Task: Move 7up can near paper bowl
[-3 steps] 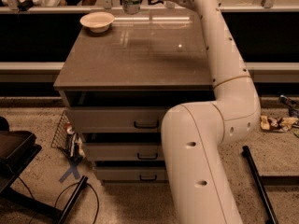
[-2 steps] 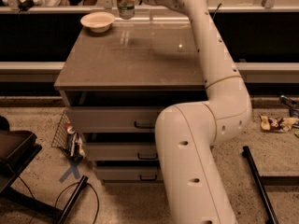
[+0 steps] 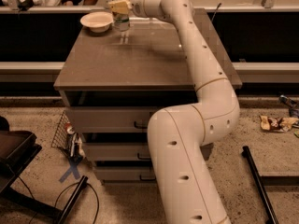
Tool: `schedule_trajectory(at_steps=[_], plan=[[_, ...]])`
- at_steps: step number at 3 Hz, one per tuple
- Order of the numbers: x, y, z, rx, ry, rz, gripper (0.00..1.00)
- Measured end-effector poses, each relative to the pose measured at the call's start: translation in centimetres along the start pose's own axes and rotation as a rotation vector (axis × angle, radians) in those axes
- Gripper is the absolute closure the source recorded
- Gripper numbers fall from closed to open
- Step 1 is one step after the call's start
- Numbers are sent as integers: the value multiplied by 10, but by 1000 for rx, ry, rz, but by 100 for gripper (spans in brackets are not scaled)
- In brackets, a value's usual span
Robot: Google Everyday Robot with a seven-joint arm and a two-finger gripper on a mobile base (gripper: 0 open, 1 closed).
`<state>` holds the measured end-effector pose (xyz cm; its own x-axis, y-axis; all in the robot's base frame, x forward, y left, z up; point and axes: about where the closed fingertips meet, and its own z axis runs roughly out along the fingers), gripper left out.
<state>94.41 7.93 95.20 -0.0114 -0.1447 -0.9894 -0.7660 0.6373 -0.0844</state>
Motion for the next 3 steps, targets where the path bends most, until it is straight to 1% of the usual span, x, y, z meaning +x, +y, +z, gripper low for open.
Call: schedule_trajectory(at_steps=[1,2,3], plan=[[23,-8,6,28,43,8,100],[27,-7,10,27,49,10,86],[29,-5,12,24,51,11,62]])
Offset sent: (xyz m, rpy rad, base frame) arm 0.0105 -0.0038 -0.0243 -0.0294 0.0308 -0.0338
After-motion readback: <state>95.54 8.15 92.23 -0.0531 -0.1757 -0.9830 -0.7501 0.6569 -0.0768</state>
